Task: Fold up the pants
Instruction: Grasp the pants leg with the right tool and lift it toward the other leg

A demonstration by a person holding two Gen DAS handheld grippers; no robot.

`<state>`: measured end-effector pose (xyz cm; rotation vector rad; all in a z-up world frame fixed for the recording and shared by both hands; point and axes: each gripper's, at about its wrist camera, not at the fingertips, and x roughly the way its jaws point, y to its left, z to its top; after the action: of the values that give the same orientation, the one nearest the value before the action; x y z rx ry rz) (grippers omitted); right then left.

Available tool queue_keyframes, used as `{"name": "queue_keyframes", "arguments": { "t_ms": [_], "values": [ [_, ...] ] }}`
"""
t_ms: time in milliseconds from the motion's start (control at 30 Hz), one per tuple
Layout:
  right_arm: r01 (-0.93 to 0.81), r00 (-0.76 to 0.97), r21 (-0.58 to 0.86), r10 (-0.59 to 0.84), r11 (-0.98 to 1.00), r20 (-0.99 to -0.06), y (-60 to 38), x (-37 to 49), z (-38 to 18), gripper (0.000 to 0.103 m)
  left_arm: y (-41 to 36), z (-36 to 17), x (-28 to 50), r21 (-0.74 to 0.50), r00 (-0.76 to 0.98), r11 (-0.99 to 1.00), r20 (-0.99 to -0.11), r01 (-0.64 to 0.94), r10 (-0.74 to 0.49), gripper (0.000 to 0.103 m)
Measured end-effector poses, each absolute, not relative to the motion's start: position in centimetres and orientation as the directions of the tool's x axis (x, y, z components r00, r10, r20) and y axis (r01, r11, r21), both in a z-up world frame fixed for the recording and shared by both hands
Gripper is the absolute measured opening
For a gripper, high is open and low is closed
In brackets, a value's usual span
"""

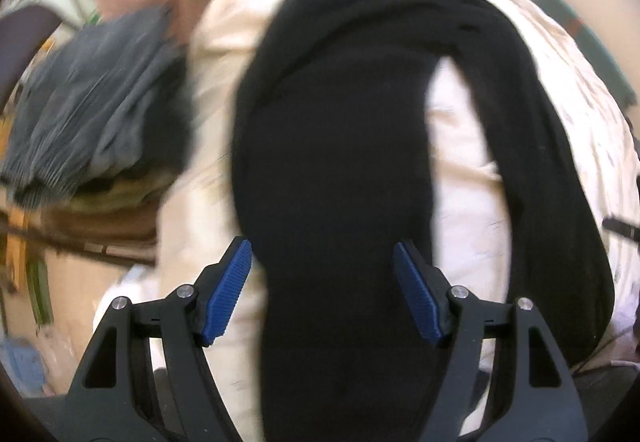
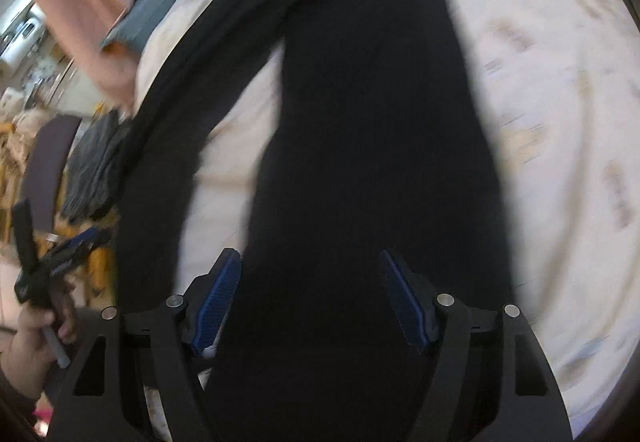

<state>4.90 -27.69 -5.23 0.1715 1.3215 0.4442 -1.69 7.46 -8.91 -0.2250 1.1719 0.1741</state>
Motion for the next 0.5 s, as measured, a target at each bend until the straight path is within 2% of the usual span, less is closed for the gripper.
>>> {"name": "queue_keyframes", "arguments": {
  "t_ms": [200,333,400,433,467,500],
  "values": [
    [-0.298,0.049,0.439,0.473,0.848,-0.880,-18.3,-0.9,-8.3,0.074,11.1,-9.7,-7.2,-0.126,0.358,0.953,-0.933,-0.275,-0.020,0.070],
    [-0.366,-0.015,0.402,0.426,0.840,-0.905,-14.2,-4.0,-10.9,0.074,11.4,-10.1,-10.0,-0.147,0.361,0.956,-0.931,-0.252,-0.048,0.070],
    [-0.425,-0.029,0.338,0.360,0.840,-0.932,-12.6,-5.4,-12.9,0.074,11.0,-10.4,-10.5,-0.133,0.352,0.962,-0.935,-0.239,-0.042,0.070],
    [-0.438,-0.033,0.321,0.342,0.839,-0.939,-12.1,-5.8,-13.4,0.072,10.9,-10.5,-10.8,-0.135,0.346,0.964,-0.937,-0.231,-0.048,0.070],
    [-0.448,-0.032,0.310,0.332,0.838,-0.943,-11.7,-6.3,-13.9,0.065,10.7,-10.4,-10.9,-0.142,0.348,0.963,-0.936,-0.229,-0.056,0.070],
    [-0.453,-0.012,0.295,0.325,0.841,-0.946,-11.5,-6.8,-14.0,0.044,10.6,-10.3,-11.1,-0.156,0.356,0.960,-0.932,-0.233,-0.065,0.070]
  ]
}}
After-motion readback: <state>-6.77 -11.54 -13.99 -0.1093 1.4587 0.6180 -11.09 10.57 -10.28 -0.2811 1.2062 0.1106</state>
